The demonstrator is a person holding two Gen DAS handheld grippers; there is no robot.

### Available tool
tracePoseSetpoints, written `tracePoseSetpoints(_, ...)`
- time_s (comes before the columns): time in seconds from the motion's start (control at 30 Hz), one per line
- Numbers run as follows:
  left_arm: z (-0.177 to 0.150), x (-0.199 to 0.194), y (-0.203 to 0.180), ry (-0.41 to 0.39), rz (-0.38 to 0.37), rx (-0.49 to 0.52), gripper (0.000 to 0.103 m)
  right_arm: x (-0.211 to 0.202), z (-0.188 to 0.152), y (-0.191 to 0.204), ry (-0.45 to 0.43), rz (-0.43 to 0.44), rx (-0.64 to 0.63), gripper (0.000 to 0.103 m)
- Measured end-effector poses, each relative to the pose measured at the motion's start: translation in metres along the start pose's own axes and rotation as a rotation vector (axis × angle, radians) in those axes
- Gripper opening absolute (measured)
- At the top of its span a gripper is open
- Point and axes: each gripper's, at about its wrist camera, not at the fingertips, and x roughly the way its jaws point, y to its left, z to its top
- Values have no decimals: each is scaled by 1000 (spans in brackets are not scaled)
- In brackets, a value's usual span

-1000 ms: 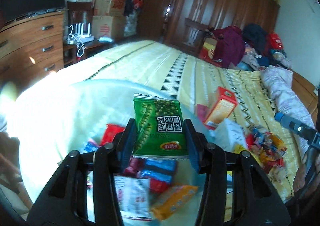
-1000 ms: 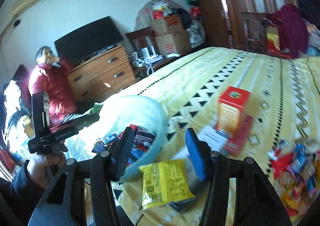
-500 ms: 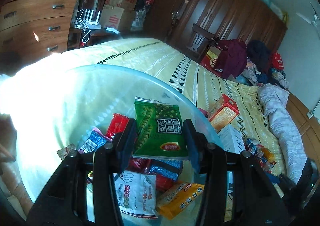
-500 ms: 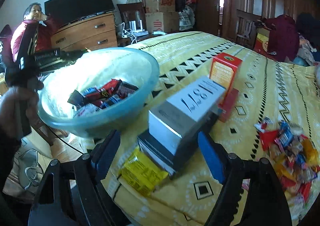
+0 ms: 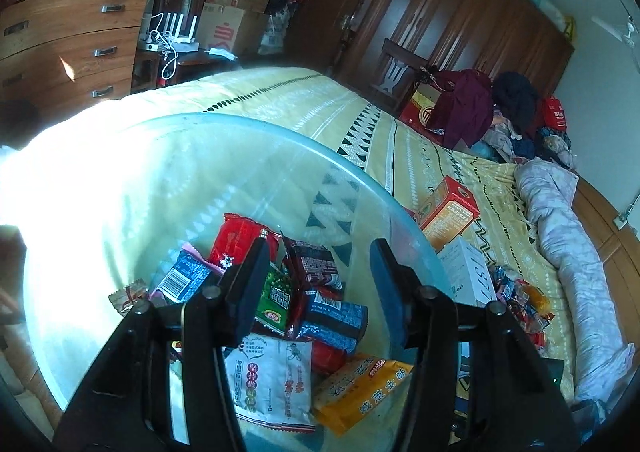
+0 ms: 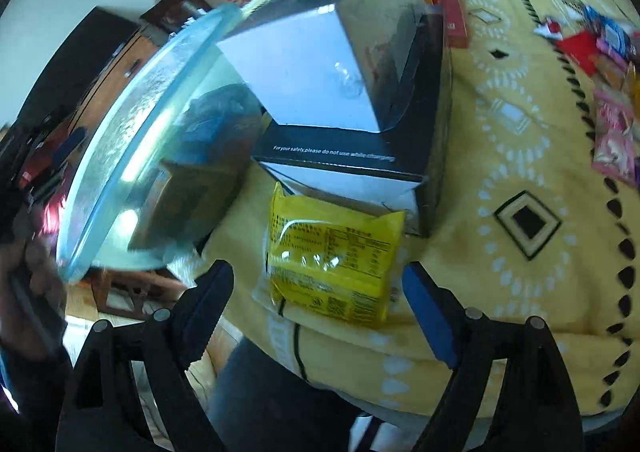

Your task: Organize snacks

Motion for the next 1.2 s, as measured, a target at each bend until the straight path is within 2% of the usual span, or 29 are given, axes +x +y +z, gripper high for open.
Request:
tracePoseSetpoints(0.1, 0, 0, 0, 5, 3, 4, 57, 18, 3, 3, 8, -66, 40, 93)
tracePoseSetpoints(0.2, -1, 0, 0, 8, 1, 12, 59, 37, 1, -3, 31, -67, 41, 92)
tracePoseSetpoints(0.27, -1, -1, 0, 10, -1, 10, 59, 38, -2, -8, 22, -55, 1, 83)
tracePoseSetpoints(0.33, -1, -1, 1, 7, -2, 10, 60, 30, -3, -14, 21, -30, -13, 71)
tracePoseSetpoints(0.37, -1, -1, 1, 6, -3, 9, 60, 24, -5, -17, 21, -19, -16, 70)
tracePoseSetpoints(0.57, 2, -2, 0, -9, -16, 1, 60, -33, -27, -17, -46, 38, -111, 69)
tracePoseSetpoints(0.7, 3, -9, 4, -35, -15, -27, 61, -86, -20, 17, -171, 56, -249, 69)
tracePoseSetpoints(0.83, 6, -23, 13, -78, 8, -60, 64, -121, 16, 77, -301, 116, -393, 71)
tracePoseSetpoints(0.93, 7, -34, 22, -101, 36, -87, 71, -114, 51, 127, -328, 178, -480, 74)
tracePoseSetpoints(1.03, 6, -43, 30, -109, 69, -106, 74, -85, 73, 172, -268, 168, -550, 79)
tracePoseSetpoints(1.1, 5, -50, 35, -115, 93, -108, 76, -86, 74, 183, -304, 187, -559, 79)
tracePoseSetpoints(1.17, 4, -54, 39, -121, 114, -110, 78, -99, 69, 185, -347, 214, -546, 86)
tracePoseSetpoints(1.2, 3, -55, 39, -120, 120, -113, 79, -106, 66, 183, -359, 219, -537, 86)
